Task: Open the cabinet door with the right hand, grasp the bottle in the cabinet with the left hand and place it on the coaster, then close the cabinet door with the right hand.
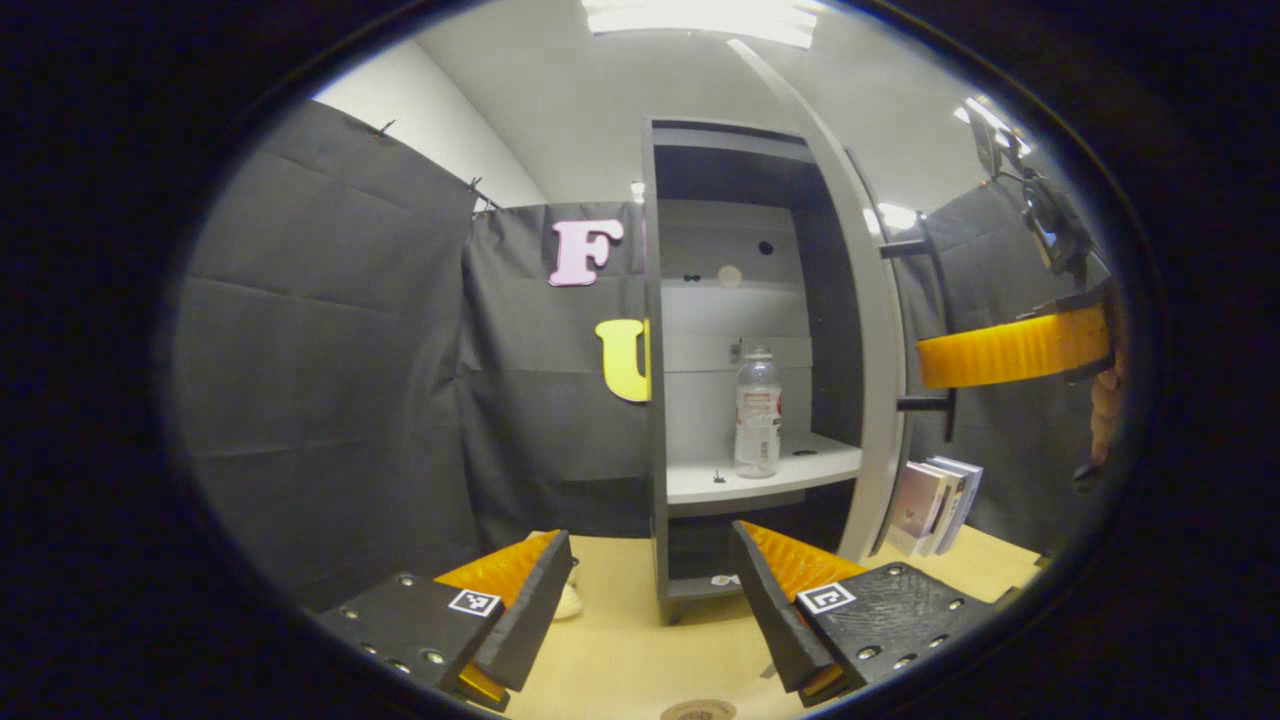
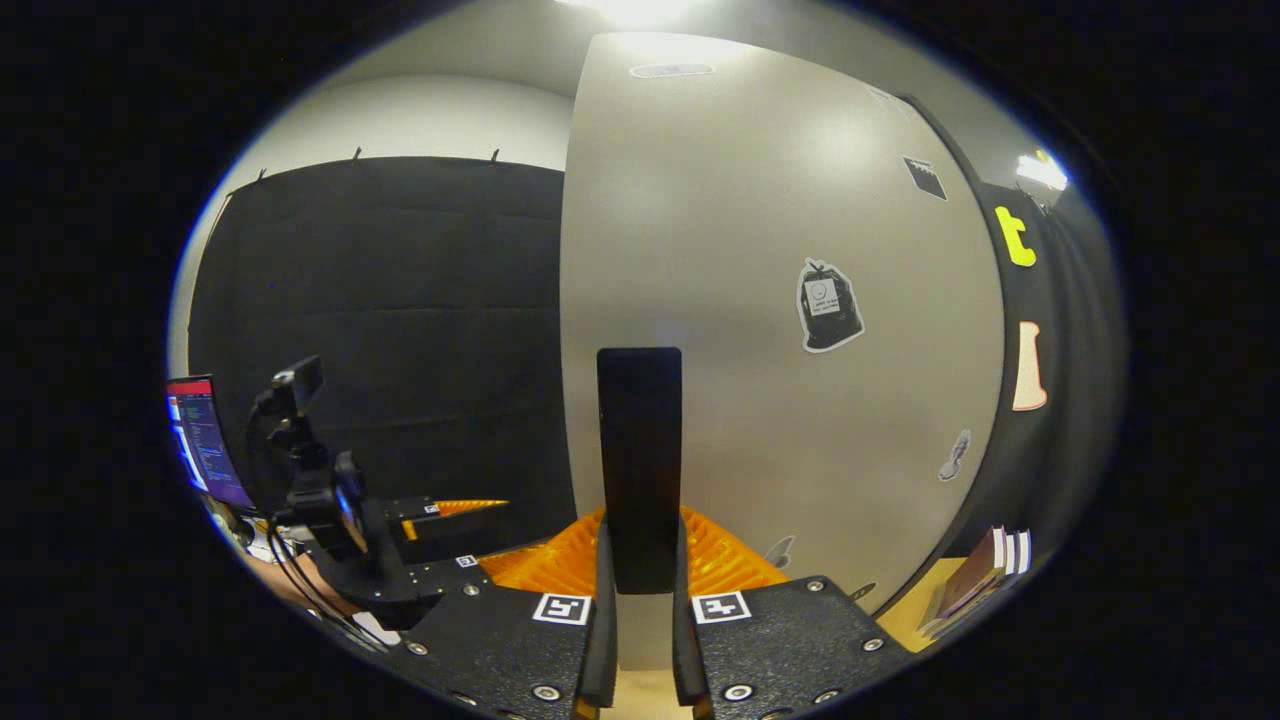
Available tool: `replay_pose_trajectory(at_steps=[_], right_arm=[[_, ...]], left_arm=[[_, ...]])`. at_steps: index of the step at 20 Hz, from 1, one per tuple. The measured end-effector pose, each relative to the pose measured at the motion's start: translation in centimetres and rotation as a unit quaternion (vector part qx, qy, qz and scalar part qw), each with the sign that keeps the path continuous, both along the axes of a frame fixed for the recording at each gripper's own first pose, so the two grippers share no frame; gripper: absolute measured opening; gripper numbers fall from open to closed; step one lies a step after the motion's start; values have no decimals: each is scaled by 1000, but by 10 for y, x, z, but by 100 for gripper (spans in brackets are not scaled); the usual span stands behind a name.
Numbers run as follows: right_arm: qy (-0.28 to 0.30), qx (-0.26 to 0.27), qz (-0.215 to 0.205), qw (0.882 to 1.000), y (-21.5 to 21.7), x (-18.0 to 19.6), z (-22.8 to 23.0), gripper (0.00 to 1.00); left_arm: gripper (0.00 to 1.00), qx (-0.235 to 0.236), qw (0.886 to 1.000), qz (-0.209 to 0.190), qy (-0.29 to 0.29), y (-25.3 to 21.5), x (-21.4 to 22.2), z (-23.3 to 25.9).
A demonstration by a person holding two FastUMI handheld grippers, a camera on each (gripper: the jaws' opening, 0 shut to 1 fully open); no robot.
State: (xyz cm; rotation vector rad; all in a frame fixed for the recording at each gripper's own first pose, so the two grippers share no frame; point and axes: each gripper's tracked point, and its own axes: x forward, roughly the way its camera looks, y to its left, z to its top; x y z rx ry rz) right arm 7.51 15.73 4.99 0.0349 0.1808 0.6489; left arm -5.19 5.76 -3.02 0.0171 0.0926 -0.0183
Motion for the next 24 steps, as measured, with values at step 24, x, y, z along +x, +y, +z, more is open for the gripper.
replay_pose_trajectory(at_steps=[24], right_arm=[[19, 40, -83, 996, -70, 18, -6, 21]], left_arm=[[92, 17, 997, -17, -72, -159, 154, 78]])
